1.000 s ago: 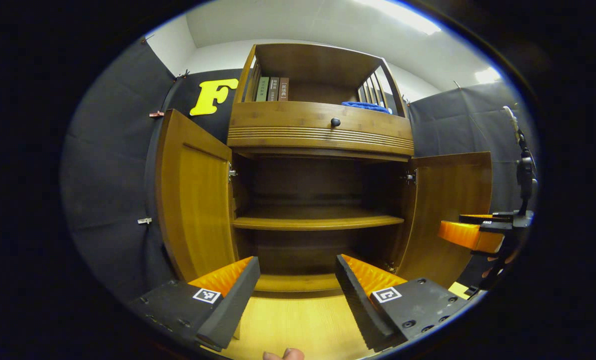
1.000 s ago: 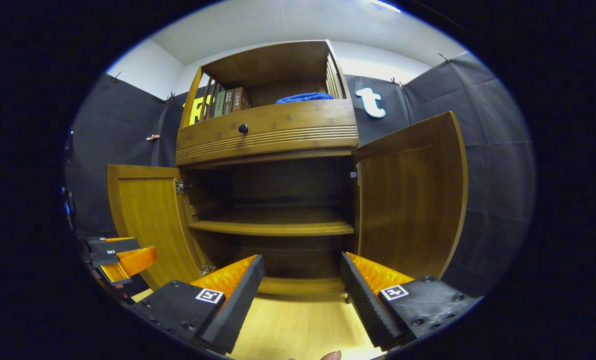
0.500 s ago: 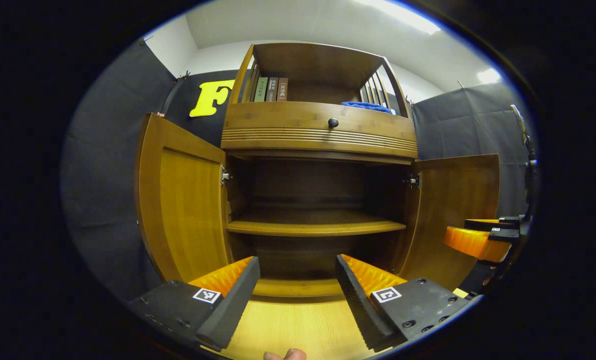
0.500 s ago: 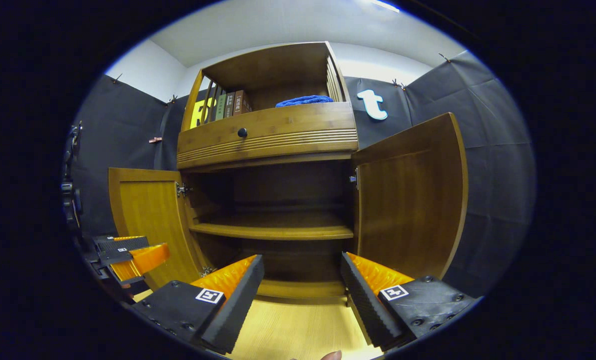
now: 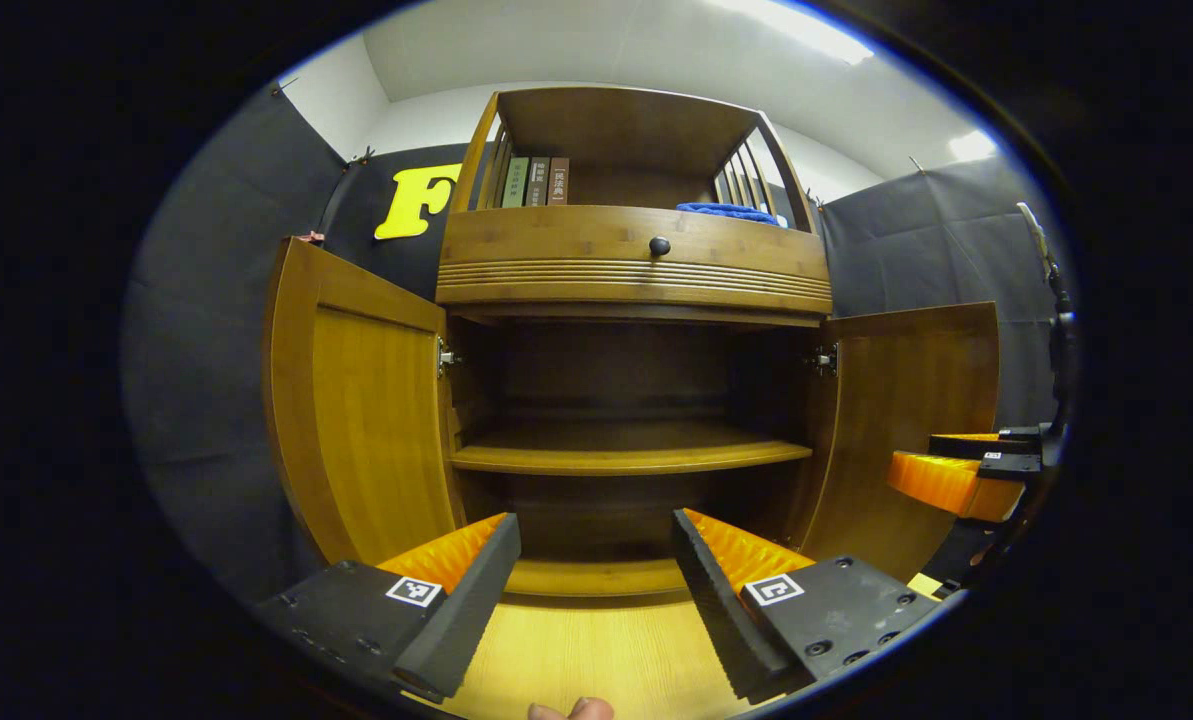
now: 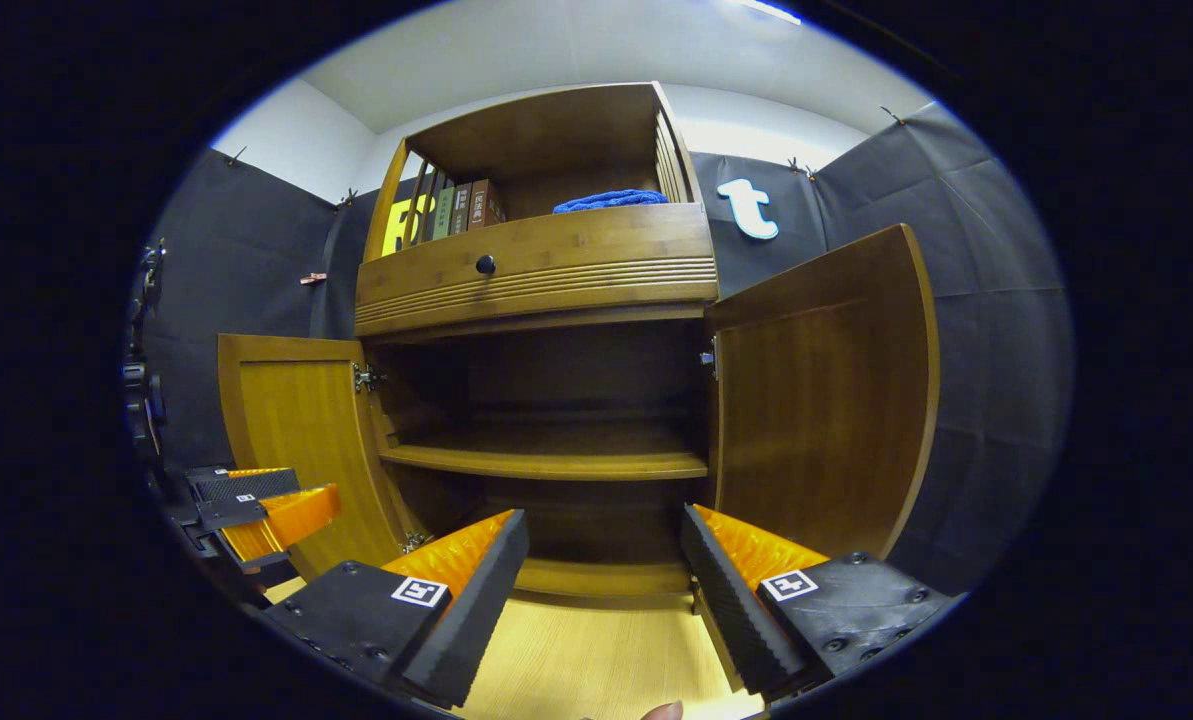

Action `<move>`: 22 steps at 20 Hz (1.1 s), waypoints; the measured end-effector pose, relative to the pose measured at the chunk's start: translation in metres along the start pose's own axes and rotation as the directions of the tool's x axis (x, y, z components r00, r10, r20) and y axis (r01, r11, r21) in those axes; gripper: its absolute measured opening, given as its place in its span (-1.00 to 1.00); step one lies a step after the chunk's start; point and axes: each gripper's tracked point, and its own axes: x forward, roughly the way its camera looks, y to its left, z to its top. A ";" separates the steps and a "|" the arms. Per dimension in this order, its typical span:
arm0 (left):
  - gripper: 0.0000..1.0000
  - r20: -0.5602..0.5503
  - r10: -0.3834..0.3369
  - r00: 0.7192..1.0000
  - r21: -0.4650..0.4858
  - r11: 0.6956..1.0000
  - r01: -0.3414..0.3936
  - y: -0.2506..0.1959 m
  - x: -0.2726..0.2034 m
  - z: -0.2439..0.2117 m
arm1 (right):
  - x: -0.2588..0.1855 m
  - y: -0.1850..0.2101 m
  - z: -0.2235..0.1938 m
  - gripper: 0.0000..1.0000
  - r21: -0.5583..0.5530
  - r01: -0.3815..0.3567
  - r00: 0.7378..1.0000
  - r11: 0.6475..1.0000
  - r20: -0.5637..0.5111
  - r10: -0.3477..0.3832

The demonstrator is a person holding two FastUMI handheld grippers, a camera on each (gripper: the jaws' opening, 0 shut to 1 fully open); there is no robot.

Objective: Open the right door of the double-door shoe cabinet with the right hand, and open the left door with the left hand.

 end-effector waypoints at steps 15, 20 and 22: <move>0.84 0.007 -0.006 1.000 0.008 1.000 0.006 -0.002 0.004 0.003 | 0.002 0.000 0.002 1.00 -0.008 -0.003 1.000 1.000 0.005 0.003; 0.84 0.006 -0.006 1.000 0.011 1.000 0.006 -0.003 0.006 0.002 | 0.002 0.000 0.002 0.84 -0.008 -0.003 1.000 1.000 0.007 0.003; 0.84 0.008 -0.006 1.000 0.013 1.000 0.006 -0.003 0.006 0.002 | 0.002 0.000 0.001 0.95 -0.008 -0.002 1.000 1.000 0.005 0.002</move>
